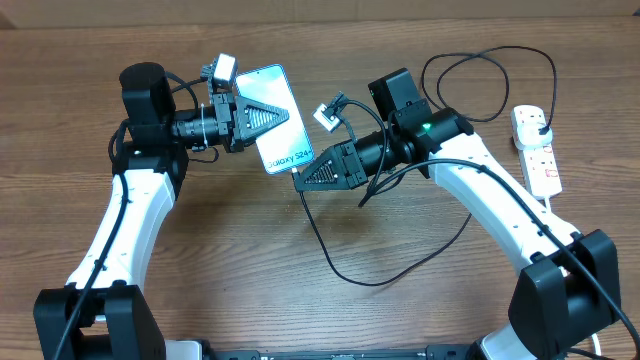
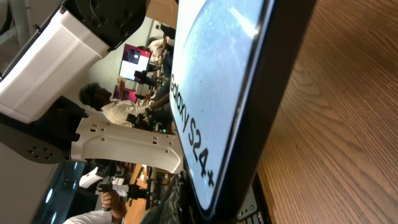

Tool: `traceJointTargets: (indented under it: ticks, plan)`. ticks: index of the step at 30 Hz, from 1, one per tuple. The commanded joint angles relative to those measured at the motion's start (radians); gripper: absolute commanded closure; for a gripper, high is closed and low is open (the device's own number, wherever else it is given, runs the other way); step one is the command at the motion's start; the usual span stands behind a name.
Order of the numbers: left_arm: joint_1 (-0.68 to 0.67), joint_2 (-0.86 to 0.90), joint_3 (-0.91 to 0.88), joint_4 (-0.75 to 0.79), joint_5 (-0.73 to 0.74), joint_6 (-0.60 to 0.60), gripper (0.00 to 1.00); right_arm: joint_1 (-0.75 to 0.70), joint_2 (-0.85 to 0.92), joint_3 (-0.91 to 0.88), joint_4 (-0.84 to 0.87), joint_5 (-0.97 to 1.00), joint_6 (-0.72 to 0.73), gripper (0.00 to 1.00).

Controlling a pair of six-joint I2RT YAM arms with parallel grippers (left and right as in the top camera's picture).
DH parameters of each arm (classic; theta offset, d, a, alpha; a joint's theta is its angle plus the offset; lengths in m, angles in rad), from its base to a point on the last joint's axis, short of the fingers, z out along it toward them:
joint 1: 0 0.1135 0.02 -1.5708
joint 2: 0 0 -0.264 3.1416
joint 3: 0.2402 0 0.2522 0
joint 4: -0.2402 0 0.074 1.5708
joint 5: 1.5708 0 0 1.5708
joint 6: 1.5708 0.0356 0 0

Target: Plug charger to phone and switch on socket

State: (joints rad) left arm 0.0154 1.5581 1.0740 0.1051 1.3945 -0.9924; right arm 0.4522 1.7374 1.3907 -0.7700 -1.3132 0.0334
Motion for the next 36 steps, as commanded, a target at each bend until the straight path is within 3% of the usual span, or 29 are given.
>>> traceJointTargets:
  ticks: [1,16,36]
  plan:
    - [0.002,-0.021,0.01,0.007,0.043,-0.01,0.96,-0.008,0.0,0.011,0.007,-0.008,0.0,0.96]
    - [-0.031,-0.021,0.01,0.008,0.047,-0.061,0.96,-0.008,0.0,0.011,0.021,0.011,0.001,0.96]
    - [-0.032,-0.021,0.01,0.047,0.175,0.006,0.96,-0.029,0.0,0.011,0.032,0.011,0.005,0.96]
